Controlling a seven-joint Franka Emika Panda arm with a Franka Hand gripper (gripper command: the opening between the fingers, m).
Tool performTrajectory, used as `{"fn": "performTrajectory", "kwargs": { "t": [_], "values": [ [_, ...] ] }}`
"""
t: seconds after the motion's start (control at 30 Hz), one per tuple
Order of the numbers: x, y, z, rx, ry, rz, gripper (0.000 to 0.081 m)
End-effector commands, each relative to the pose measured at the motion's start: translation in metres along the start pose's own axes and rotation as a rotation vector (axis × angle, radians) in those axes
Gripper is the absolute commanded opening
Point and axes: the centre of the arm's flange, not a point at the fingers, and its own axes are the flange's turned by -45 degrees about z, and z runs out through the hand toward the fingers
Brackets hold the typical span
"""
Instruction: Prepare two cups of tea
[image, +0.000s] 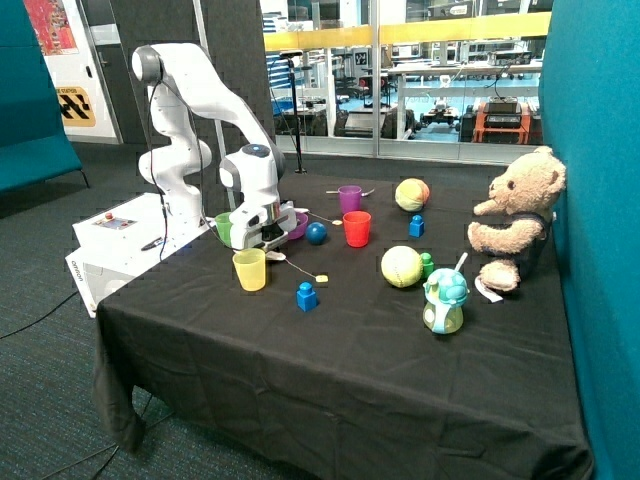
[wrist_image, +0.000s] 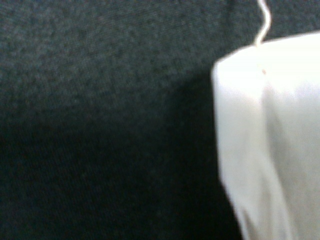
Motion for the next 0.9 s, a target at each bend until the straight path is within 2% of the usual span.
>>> {"fn": "performTrajectory", "kwargs": {
  "t": [0.0,0.33,0.87],
  "values": [
    [-0.001,-0.001,0.004,0.0039,0.0002,-0.01,0.0235],
    [-0.004,-0.004,0.004,0.0039,0.0003,-0.023,0.0043],
    [-0.001,-0.015,0.006,0.0039,0.0003,-0.057,0.0011]
  ]
}}
